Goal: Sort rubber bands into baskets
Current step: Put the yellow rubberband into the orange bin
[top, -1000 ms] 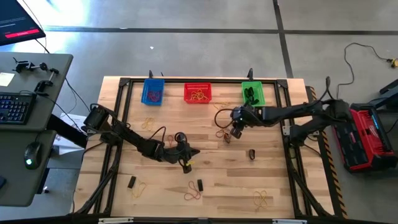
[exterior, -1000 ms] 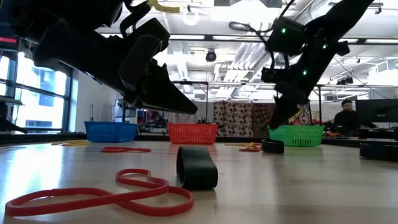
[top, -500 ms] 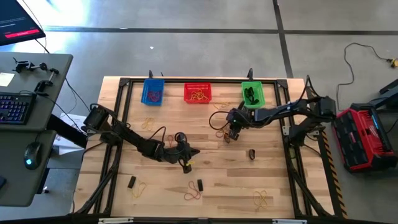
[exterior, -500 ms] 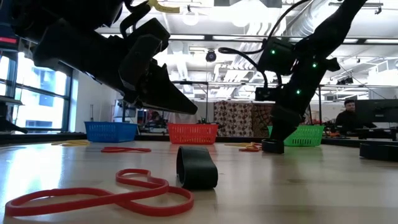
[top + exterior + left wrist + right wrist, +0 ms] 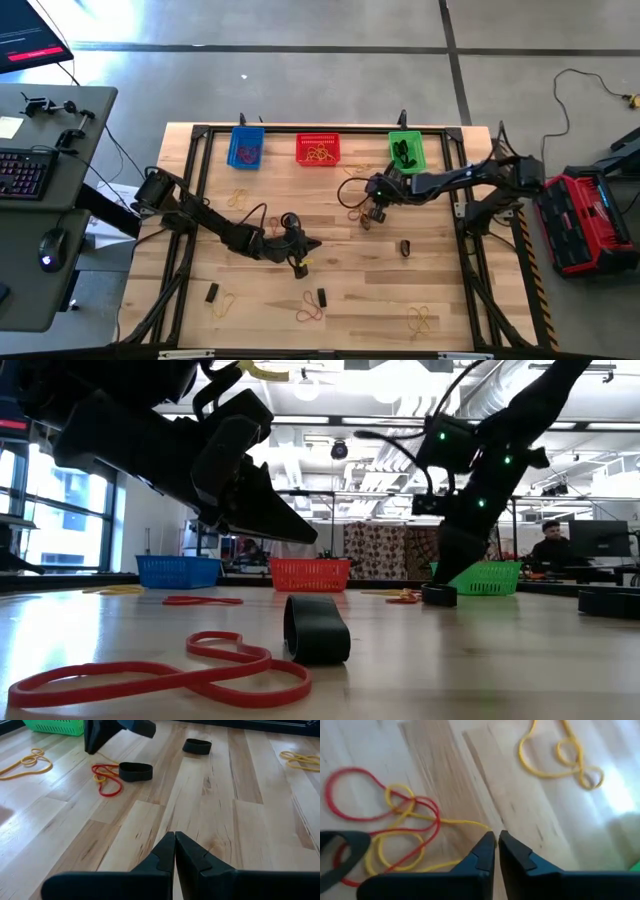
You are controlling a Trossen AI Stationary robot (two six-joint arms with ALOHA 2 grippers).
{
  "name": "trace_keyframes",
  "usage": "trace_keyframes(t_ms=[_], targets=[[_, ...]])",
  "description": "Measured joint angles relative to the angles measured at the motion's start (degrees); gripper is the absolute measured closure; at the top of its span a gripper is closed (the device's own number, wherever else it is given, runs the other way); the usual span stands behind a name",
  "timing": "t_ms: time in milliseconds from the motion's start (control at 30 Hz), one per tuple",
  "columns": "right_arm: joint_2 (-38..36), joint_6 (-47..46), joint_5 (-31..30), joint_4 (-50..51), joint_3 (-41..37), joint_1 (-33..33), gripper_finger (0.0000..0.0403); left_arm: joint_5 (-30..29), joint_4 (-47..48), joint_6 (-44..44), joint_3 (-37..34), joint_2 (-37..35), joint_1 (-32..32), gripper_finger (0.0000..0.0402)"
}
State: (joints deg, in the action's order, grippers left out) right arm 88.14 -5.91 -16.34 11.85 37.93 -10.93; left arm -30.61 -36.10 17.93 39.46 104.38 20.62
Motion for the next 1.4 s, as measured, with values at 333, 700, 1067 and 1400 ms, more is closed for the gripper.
trace_keyframes(t_ms=[333,700,1067,1400], targets=[[-3.2,0.5,-5.9,0.3,3.2,5.3,0.0401,0.0,-0.1,0.0,0.0,0.0,0.0,0.0399],[-3.2,-2.7,-4.9,3.5,5.9,7.1,0.0384,0.0,-0.1,0.1,0.0,0.0,0.0,0.0399],[-3.1,-7.1,-2.6,8.0,5.5,4.0,0.0325,0.0,-0.1,0.1,0.0,0.0,0.0,0.0399],[-2.5,-7.1,1.5,7.3,2.8,0.8,0.0322,0.0,-0.1,0.0,0.0,0.0,0.0,0.0399]])
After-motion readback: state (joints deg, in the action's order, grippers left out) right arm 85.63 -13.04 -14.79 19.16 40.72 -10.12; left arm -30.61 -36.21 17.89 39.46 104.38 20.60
